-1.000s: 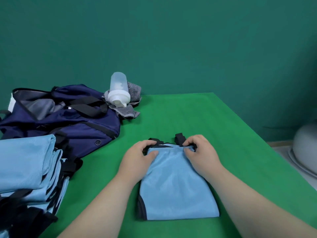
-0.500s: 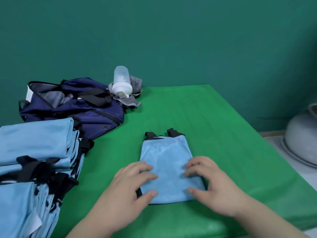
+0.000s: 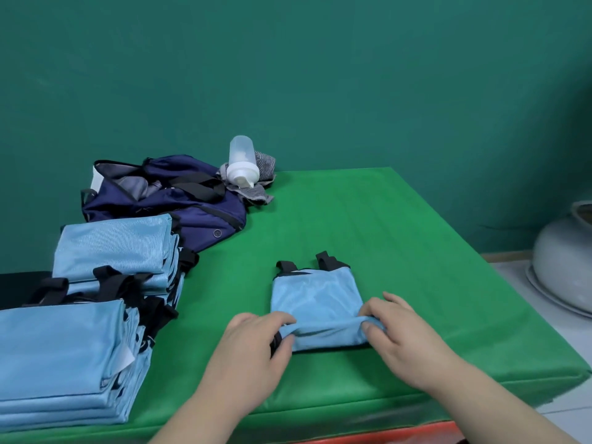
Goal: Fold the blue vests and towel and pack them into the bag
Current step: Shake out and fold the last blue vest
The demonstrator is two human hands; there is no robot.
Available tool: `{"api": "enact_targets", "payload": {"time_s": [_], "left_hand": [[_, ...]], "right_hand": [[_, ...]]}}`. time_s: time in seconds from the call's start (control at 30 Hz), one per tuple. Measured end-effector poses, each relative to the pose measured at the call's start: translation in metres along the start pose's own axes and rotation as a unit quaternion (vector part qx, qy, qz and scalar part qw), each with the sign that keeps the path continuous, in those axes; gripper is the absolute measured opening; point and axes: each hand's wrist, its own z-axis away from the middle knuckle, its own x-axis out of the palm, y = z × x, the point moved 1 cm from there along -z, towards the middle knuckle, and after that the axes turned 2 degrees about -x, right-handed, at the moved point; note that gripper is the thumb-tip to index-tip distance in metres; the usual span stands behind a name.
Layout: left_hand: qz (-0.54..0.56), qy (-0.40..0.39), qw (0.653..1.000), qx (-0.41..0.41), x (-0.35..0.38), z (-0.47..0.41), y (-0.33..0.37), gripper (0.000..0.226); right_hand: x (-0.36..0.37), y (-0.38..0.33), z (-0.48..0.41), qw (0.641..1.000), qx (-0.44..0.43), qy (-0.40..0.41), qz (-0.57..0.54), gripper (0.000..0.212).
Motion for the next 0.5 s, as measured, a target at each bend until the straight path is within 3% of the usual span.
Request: {"api": "enact_targets", "payload": {"time_s": [0.1,0.2,0.27,0.37,0.5], "left_hand": [[0.087,0.008,0.994,-0.066,-0.007,0.002,0.007,0.029],[0.146,0.029,0.983,-0.111,-0.002,-0.016,0.002,0.037],[0.148,0.049,0.979,-0.135,0.002,-0.033,-0.002,0.038],[0.132,0.059,0.976,-0.161,0.008,-0.056,-0.007,0.036],[0.056,0.019,0.98,-0.188,0.018,-0.07,-0.019,0.039]], "right_hand": [[-0.001,-0.004,-0.002,0.992,0.064,0.069,-0.084,0.02],[0.003,-0.004,-0.019,0.976,0.131,0.131,-0.116,0.013],[0.007,-0.003,-0.035,0.974,0.143,0.143,-0.107,0.011],[0.013,0.0,-0.059,0.974,0.164,0.14,-0.064,0.025],[0.024,0.009,-0.083,0.975,0.192,0.105,-0.025,0.035]]}}
